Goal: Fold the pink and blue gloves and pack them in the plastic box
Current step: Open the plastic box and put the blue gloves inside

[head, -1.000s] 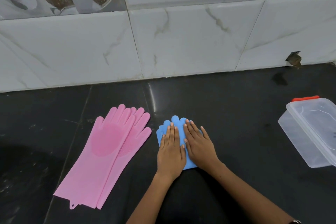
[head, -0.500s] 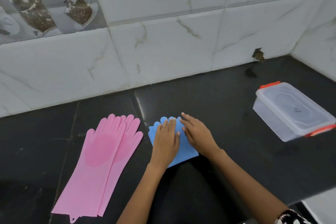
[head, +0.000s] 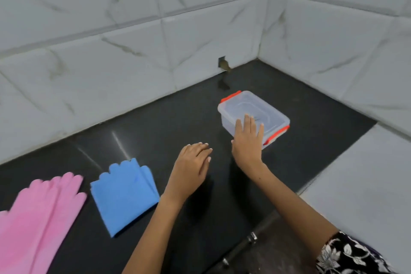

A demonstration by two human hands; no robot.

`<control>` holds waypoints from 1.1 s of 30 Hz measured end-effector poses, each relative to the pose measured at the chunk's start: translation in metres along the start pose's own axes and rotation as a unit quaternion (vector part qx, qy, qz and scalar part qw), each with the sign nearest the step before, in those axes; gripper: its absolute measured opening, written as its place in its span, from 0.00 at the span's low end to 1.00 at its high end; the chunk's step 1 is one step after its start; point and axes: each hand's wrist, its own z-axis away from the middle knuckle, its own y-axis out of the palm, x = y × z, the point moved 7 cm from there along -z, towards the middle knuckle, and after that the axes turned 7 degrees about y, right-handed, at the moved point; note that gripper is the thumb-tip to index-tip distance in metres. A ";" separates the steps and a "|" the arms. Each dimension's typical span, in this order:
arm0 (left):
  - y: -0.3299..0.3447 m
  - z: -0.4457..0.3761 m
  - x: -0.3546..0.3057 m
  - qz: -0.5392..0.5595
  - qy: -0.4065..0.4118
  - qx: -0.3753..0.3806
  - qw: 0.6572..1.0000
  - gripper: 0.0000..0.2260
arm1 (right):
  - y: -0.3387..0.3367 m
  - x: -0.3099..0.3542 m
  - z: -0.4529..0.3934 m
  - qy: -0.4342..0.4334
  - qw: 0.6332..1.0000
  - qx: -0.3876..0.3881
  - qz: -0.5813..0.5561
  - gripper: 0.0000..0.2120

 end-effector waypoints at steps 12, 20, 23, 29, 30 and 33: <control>0.016 -0.041 -0.020 -0.015 -0.182 -0.071 0.981 0.13 | 0.010 -0.024 0.001 -0.305 0.946 0.032 -0.104 0.29; 0.031 -0.048 -0.008 -0.028 -0.313 -0.026 0.949 0.21 | -0.003 -0.029 -0.006 -0.468 0.841 0.127 -0.241 0.25; 0.047 -0.060 0.002 -0.026 -0.335 0.023 0.942 0.23 | -0.009 -0.033 -0.019 -0.414 0.849 0.082 -0.318 0.19; 0.076 -0.084 0.012 -0.027 -0.323 0.109 0.940 0.25 | 0.006 -0.026 -0.070 -0.155 0.936 0.126 -0.290 0.22; 0.079 -0.083 0.013 -0.030 -0.323 0.110 0.939 0.25 | 0.011 -0.022 -0.075 -0.140 0.937 0.150 -0.283 0.22; 0.083 -0.081 0.016 -0.037 -0.320 0.106 0.941 0.25 | 0.014 -0.017 -0.085 -0.103 0.942 0.145 -0.285 0.20</control>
